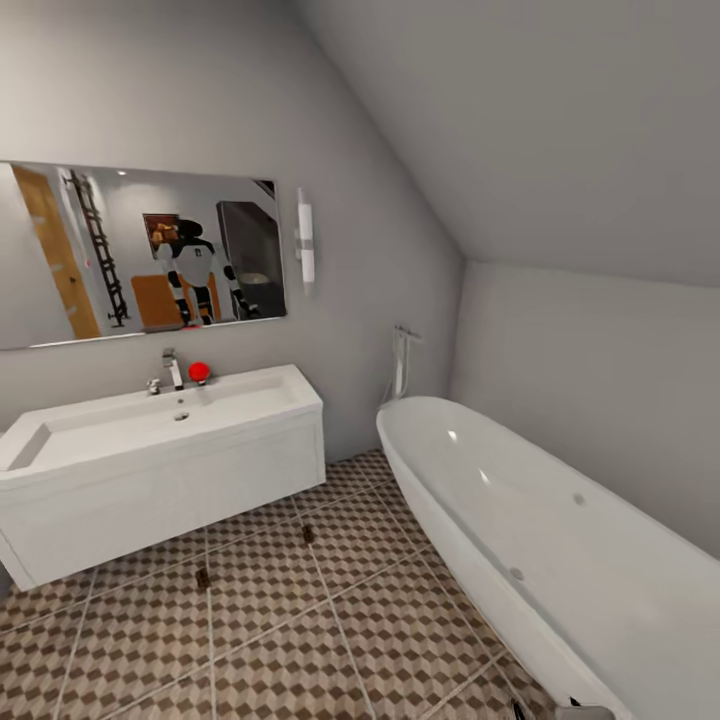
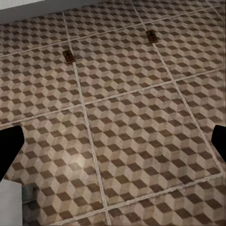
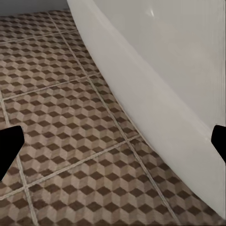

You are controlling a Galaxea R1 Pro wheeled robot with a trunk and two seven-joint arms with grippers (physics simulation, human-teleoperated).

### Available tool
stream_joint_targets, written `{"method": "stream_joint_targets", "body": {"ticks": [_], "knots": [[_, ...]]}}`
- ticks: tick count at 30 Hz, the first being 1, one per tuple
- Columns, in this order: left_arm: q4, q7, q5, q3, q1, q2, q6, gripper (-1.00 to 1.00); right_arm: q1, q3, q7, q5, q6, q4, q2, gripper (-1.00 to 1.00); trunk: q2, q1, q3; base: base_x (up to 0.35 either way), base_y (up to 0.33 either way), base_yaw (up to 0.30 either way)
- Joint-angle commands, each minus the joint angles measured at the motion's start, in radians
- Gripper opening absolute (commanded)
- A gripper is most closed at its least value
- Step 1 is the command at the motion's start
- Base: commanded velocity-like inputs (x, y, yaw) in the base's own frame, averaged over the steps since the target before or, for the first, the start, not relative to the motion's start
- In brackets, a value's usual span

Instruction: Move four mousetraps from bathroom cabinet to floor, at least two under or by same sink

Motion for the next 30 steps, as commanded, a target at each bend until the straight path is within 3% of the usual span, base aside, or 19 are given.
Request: {"method": "stream_joint_targets", "body": {"ticks": [1,30], "knots": [[0.004,-0.003,0.008,-0.001,-0.001,0.000,-0.006,1.00,-0.001,0.008,0.001,-0.008,-0.005,0.004,0.000,1.00,-0.001,0.000,0.000,0.000,0.000,-0.279],[0.004,-0.005,0.008,-0.001,0.000,0.000,-0.006,1.00,-0.001,0.010,0.001,-0.008,-0.006,0.004,0.000,1.00,-0.001,0.000,0.000,0.000,0.000,-0.280]]}}
